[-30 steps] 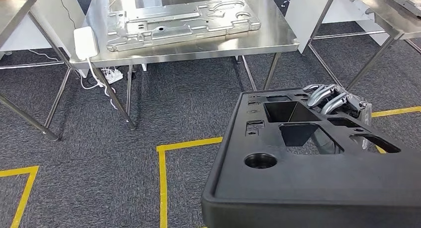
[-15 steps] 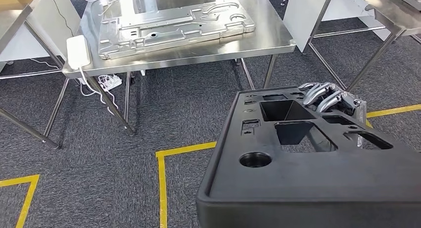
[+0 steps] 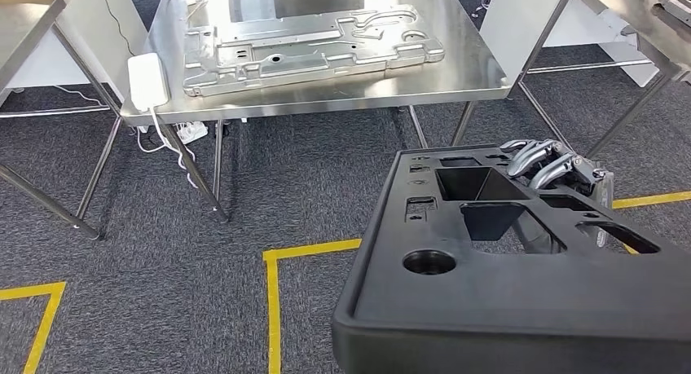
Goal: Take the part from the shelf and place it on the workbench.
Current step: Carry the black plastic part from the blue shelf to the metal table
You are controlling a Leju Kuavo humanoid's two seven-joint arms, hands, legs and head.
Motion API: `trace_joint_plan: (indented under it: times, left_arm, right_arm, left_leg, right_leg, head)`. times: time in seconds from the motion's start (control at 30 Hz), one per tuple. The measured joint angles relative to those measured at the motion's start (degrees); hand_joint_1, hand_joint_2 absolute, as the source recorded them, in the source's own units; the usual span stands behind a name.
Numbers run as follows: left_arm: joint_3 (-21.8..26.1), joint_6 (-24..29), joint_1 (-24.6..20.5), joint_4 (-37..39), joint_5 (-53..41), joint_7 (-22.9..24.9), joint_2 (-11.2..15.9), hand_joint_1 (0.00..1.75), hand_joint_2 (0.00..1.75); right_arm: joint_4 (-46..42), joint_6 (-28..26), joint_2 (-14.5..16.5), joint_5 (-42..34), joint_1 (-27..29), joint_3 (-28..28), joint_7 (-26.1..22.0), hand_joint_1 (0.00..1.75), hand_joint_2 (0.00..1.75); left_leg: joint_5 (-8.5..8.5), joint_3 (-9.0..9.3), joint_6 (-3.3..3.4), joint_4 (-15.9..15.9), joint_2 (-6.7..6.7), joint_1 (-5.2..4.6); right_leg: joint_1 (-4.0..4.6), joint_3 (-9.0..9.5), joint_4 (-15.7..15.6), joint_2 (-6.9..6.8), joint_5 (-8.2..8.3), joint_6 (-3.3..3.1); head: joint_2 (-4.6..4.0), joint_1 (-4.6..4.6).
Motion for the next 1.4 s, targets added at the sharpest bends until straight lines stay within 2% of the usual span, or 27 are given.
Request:
trace_joint_plan:
  times: [0.03, 0.1, 0.17, 0.27, 0.33, 0.37, 0.43, 0.47, 0.5, 0.53, 0.6, 0.63, 0.67, 0.73, 0.8, 0.87, 0.9, 0.97, 1.0, 1.03, 1.07, 1.13, 1.17, 1.2, 1.23, 1.33, 1.4]
  left_arm:
    - [0.0, 0.0, 0.0, 0.0, 0.0, 0.0, 0.0, 0.0, 1.75]
    - [0.0, 0.0, 0.1, 0.0, 0.0, 0.0, 0.0, 0.0, 1.75]
    - [0.0, -0.1, 0.2, 0.0, 0.0, 0.0, 0.0, 0.0, 1.75]
    - [0.0, -0.1, 0.2, 0.0, 0.0, 0.1, 0.0, 0.0, 1.75]
    - [0.0, -0.1, 0.1, 0.0, 0.0, 0.1, 0.0, 0.0, 1.75]
    - [0.0, -0.1, 0.1, 0.0, 0.0, 0.0, 0.0, 0.0, 1.75]
    - [0.1, -0.1, -0.3, -0.1, 0.1, -0.2, 0.0, 0.0, 1.75]
    - [0.1, -0.1, -0.5, -0.1, 0.1, -0.3, 0.0, 0.0, 1.75]
    - [0.1, 0.0, -0.8, -0.1, 0.1, -0.3, 0.0, 0.0, 1.75]
    - [0.1, -0.1, -0.9, -0.1, 0.1, -0.3, 0.0, 0.0, 1.75]
    - [0.1, -0.1, -0.8, -0.1, 0.1, -0.2, 0.0, 0.0, 1.75]
    - [0.1, -0.1, -0.6, -0.1, 0.1, -0.1, 0.0, 0.0, 1.75]
    - [0.1, -0.1, -0.5, 0.0, 0.1, 0.0, 0.0, 0.0, 1.75]
    - [0.1, -0.1, -0.4, 0.0, 0.0, 0.0, 0.0, 0.0, 1.75]
    - [0.1, -0.1, -0.4, 0.0, 0.0, -0.1, 0.0, 0.0, 1.75]
    - [0.1, -0.1, -0.3, 0.0, 0.0, -0.1, -0.1, 0.0, 1.75]
    - [0.1, -0.1, -0.2, 0.0, 0.0, -0.1, -0.1, 0.0, 1.75]
    - [0.1, -0.1, -0.2, 0.0, 0.0, 0.0, -0.1, 0.0, 1.75]
    - [0.1, -0.1, -0.1, 0.0, 0.0, 0.0, -0.1, 0.0, 1.75]
    - [0.1, -0.1, -0.1, 0.0, 0.0, 0.0, -0.1, 0.0, 1.75]
    - [0.1, -0.1, 0.0, 0.0, 0.0, 0.0, -0.1, 0.0, 1.75]
    - [0.1, -0.1, 0.1, 0.0, 0.0, 0.0, -0.1, 0.0, 1.75]
    - [0.1, -0.1, 0.1, 0.0, 0.0, 0.0, -0.1, 0.0, 1.75]
    - [0.1, -0.1, 0.2, 0.0, 0.0, 0.0, -0.1, 0.0, 1.75]
    - [0.2, -0.2, 0.2, 0.0, 0.0, 0.0, -0.1, 0.0, 1.75]
    - [0.2, -0.2, 0.1, 0.0, 0.0, -0.1, -0.1, 0.0, 1.75]
    - [0.2, -0.2, 0.0, -0.1, 0.0, -0.2, -0.1, 0.0, 1.75]
  right_arm:
    - [0.0, 0.0, 0.0, 0.0, 0.0, -0.1, 0.0, 1.75, 1.75]
    - [0.0, 0.0, 0.0, 0.1, 0.0, -0.4, 0.0, 1.75, 1.75]
    - [-0.1, -0.1, 0.0, 0.2, 0.0, -0.6, 0.0, 1.75, 1.75]
    - [-0.1, -0.2, -0.1, 0.2, 0.0, -0.8, 0.0, 1.75, 1.75]
    - [-0.3, -0.4, -0.1, 0.3, -0.2, -0.9, 0.0, 1.75, 1.75]
    - [-0.4, -0.4, -0.1, 0.4, -0.2, -1.0, 0.0, 1.75, 1.75]
    - [-0.4, -0.4, -0.1, 0.5, -0.3, -1.1, 0.0, 1.75, 1.75]
    - [-0.4, -0.4, -0.1, 0.5, -0.3, -1.1, 0.0, 1.75, 1.75]
    - [-0.4, -0.5, -0.1, 0.5, -0.3, -1.1, 0.1, 1.75, 1.75]
    - [-0.4, -0.5, 0.0, 0.5, -0.3, -1.1, 0.1, 1.75, 1.75]
    - [-0.4, -0.5, 0.0, 0.6, -0.4, -1.1, 0.1, 1.75, 1.75]
    - [-0.4, -0.5, 0.0, 0.6, -0.4, -1.2, 0.1, 1.75, 1.75]
    - [-0.4, -0.5, 0.0, 0.6, -0.4, -1.2, 0.1, 1.75, 1.75]
    - [-0.4, -0.5, -0.1, 0.5, -0.5, -1.2, 0.1, 1.75, 1.75]
    - [-0.5, -0.5, -0.1, 0.5, -0.6, -1.3, 0.1, 1.75, 1.75]
    - [-0.5, -0.5, -0.1, 0.5, -0.7, -1.4, 0.0, 1.75, 1.75]
    - [-0.5, -0.6, -0.1, 0.5, -0.8, -1.4, 0.0, 1.75, 1.75]
    - [-0.5, -0.6, -0.2, 0.5, -0.7, -1.5, 0.1, 1.75, 1.75]
    - [-0.5, -0.6, -0.2, 0.5, -0.6, -1.5, 0.1, 1.75, 1.75]
    - [-0.5, -0.6, -0.2, 0.5, -0.6, -1.5, 0.1, 1.75, 1.75]
    - [-0.5, -0.6, -0.2, 0.5, -0.6, -1.5, 0.1, 1.75, 1.75]
    - [-0.5, -0.6, -0.2, 0.5, -0.6, -1.5, 0.1, 1.75, 1.75]
    - [-0.5, -0.6, -0.2, 0.5, -0.7, -1.5, 0.1, 1.75, 1.75]
    - [-0.5, -0.6, -0.2, 0.5, -0.6, -1.5, 0.1, 1.75, 1.75]
    - [-0.5, -0.6, -0.2, 0.6, -0.6, -1.5, 0.1, 1.75, 1.75]
    - [-0.5, -0.6, -0.2, 0.6, -0.7, -1.6, 0.1, 1.75, 1.75]
    - [-0.6, -0.6, -0.2, 0.5, -0.8, -1.6, 0.1, 1.75, 1.75]
  left_leg:
    - [-0.33, 0.45, -0.04, 0.0, -0.12, 0.0]
    - [-1.19, 1.65, -0.39, 0.0, -0.37, 0.08]
    - [-2.01, 2.26, -0.95, 0.1, -0.49, -0.08]
    - [-2.55, 2.45, -1.5, -0.1, -0.41, -0.22]
    - [-3.68, 2.0, -1.94, 1.6, -0.3, -0.07]
    - [-4.94, 0.66, -2.14, 4.4, -0.26, 0.0]
    - [-7.97, -4.22, -2.43, 13.2, -0.2, 0.07]
    - [-8.78, -6.57, -2.5, 17.0, -0.19, 0.1]
    - [-8.44, -7.96, -2.52, 18.9, -0.18, 0.1]
    - [-6.83, -8.16, -2.49, 18.2, -0.16, 0.11]
    - [-1.31, -5.88, -2.21, 10.8, -0.09, 0.07]
    - [0.79, -4.57, -2.03, 7.0, -0.02, -0.11]
    - [1.95, -3.59, -1.82, 4.0, 0.03, -0.3]
    - [1.61, -2.99, -1.51, 2.1, 0.0, -0.68]
    - [1.29, -2.53, -1.09, 1.2, -0.18, -0.5]
    - [1.21, -1.74, -0.5, 0.5, -0.21, -0.16]
    - [1.08, -1.41, -0.23, 0.3, -0.17, -0.09]
    - [0.65, -1.08, 0.08, 0.3, -0.13, -0.1]
    - [0.37, -0.83, 0.13, 0.3, -0.16, -0.11]
    - [0.02, -0.41, 0.09, 0.3, -0.23, -0.09]
    - [-0.4, 0.17, -0.01, 0.3, -0.32, -0.03]
    - [-1.47, 1.53, -0.51, 0.3, -0.49, 0.02]
    - [-1.97, 1.97, -0.83, 0.4, -0.53, -0.03]
    - [-2.33, 2.25, -1.1, 0.3, -0.54, -0.11]
    - [-2.55, 2.38, -1.3, 0.2, -0.51, -0.22]
    - [-3.41, 2.54, -1.8, 0.8, -0.33, -0.12]
    - [-5.68, -0.04, -2.2, 6.1, -0.21, 0.03]
  right_leg:
    - [0.04, -0.04, -1.2, 0.0, 1.8, -0.05]
    - [0.07, 2.79, -9.1, 0.0, 7.26, -0.17]
    - [0.05, 5.71, -15.6, 0.06, 9.72, -0.41]
    - [-0.02, 6.56, -16.8, 0.26, 8.93, -1.24]
    - [-0.16, 7.04, -16.9, 0.28, 8.48, -2.01]
    - [-0.28, 7.35, -16.9, 0.22, 8.26, -2.34]
    - [-0.27, 7.79, -16.9, 0.09, 7.8, -2.7]
    - [-0.27, 8.05, -16.9, 0.05, 7.56, -2.75]
    - [-0.28, 8.41, -16.9, 0.06, 7.29, -2.73]
    - [-0.3, 8.87, -17.0, 0.13, 6.99, -2.67]
    - [-0.4, 9.94, -17.1, 0.35, 6.3, -2.37]
    - [-0.39, 10.38, -17.2, 0.48, 6.04, -2.14]
    - [-0.37, 10.61, -17.3, 0.55, 5.84, -1.86]
    - [-0.28, 10.67, -17.6, 0.56, 5.72, -1.25]
    - [-0.28, 10.77, -17.9, 0.43, 5.49, -0.64]
    - [-0.13, 9.44, -14.9, 0.36, 3.9, -0.38]
    - [-0.03, 7.43, -11.3, 0.35, 2.38, -0.38]
    - [0.13, 2.02, -2.6, 0.36, -0.36, -0.35]
    - [0.15, -0.04, 0.1, 0.36, -0.45, -0.3]
    - [0.15, -0.9, 0.3, 0.36, 0.82, -0.28]
    - [0.15, -0.46, -2.0, 0.36, 3.2, -0.27]
    - [0.17, 2.63, -10.2, 0.37, 8.52, -0.26]
    - [0.15, 4.19, -13.6, 0.41, 9.82, -0.4]
    - [0.15, 5.19, -15.6, 0.46, 10.22, -0.58]
    - [0.21, 5.66, -16.3, 0.54, 9.79, -0.86]
    - [0.04, 6.36, -16.6, 0.62, 9.01, -1.9]
    - [-0.1, 6.96, -16.7, 0.49, 8.55, -2.51]
  head:
    - [0.0, 0.17]
    - [0.0, 0.61]
    - [0.0, 1.14]
    - [0.0, 0.6]
    - [0.0, 0.05]
    - [0.0, -0.28]
    - [0.0, -0.84]
    - [0.0, -0.99]
    - [0.0, -1.04]
    - [0.0, -1.11]
    - [0.0, -1.25]
    - [0.0, -1.33]
    - [0.0, -1.4]
    - [0.0, -1.54]
    - [0.0, -1.51]
    - [0.0, -1.24]
    - [0.0, -0.98]
    - [0.0, -0.44]
    - [0.0, -0.21]
    - [0.0, -0.02]
    - [0.0, 0.19]
    - [0.0, 0.68]
    - [0.0, 0.91]
    - [0.0, 0.97]
    - [0.0, 0.88]
    - [0.0, 0.13]
    - [0.0, -0.46]
